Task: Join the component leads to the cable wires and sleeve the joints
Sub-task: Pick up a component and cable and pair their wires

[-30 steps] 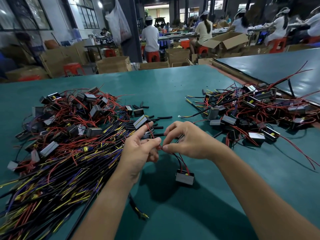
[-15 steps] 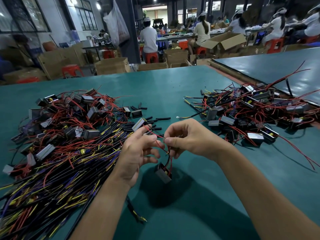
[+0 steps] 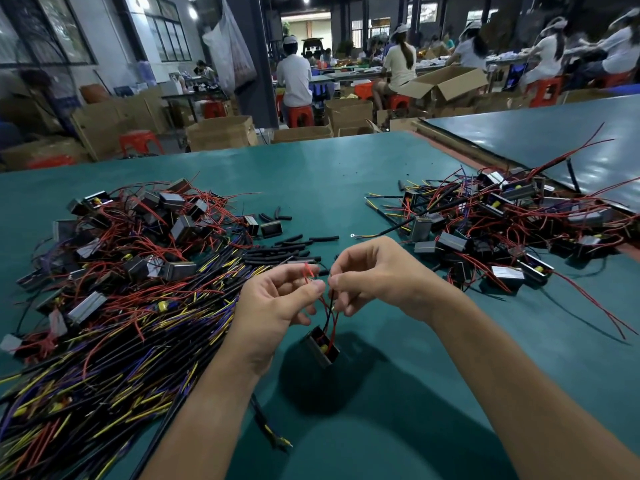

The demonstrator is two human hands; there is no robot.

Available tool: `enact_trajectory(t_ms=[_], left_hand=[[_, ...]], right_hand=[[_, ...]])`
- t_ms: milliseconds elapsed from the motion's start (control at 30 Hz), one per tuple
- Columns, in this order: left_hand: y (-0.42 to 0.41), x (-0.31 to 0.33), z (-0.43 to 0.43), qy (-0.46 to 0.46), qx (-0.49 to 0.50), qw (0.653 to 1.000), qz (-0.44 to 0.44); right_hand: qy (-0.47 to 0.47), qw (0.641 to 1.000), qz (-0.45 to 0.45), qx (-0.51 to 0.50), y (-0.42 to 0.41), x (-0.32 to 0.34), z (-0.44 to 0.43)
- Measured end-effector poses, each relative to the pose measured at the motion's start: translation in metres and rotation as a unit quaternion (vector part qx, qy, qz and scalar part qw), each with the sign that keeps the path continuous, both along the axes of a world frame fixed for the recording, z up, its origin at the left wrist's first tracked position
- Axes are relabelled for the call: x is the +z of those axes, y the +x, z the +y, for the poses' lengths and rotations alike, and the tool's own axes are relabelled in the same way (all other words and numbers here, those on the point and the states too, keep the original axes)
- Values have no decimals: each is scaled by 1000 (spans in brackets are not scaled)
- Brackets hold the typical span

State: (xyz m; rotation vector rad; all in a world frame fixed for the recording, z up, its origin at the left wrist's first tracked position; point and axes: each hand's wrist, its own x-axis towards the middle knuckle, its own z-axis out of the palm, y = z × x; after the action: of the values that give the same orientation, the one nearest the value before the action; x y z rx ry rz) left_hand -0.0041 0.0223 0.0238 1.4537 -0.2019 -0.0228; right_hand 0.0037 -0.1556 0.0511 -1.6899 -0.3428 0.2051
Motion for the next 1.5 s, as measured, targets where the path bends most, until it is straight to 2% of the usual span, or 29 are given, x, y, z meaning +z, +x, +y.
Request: enact_trajectory(t_ms=[333,533,700,833,967,1500], left_hand=[[-3,0,-1,28,2,999,-40],[-7,1,-3,44,-21,997,-56],[-6,0,-5,79,33,992,-89],[-4,-2,-5,116,84,982,-123],[-1,-4,-5,131,116,975,-139],[-6,2,-7,59,91,988,-106]], right_hand=[[-2,1000,0,-21,-1,4,0],[-41,998,-37,4,-2,6,-5],[-56,997,-48,13,1,4,-5],[-86,992,-92,-3,-1,4,-2],[-73,991,-116,-8,-1,3,-2],[-46,993,-110,6,5,-5,1]])
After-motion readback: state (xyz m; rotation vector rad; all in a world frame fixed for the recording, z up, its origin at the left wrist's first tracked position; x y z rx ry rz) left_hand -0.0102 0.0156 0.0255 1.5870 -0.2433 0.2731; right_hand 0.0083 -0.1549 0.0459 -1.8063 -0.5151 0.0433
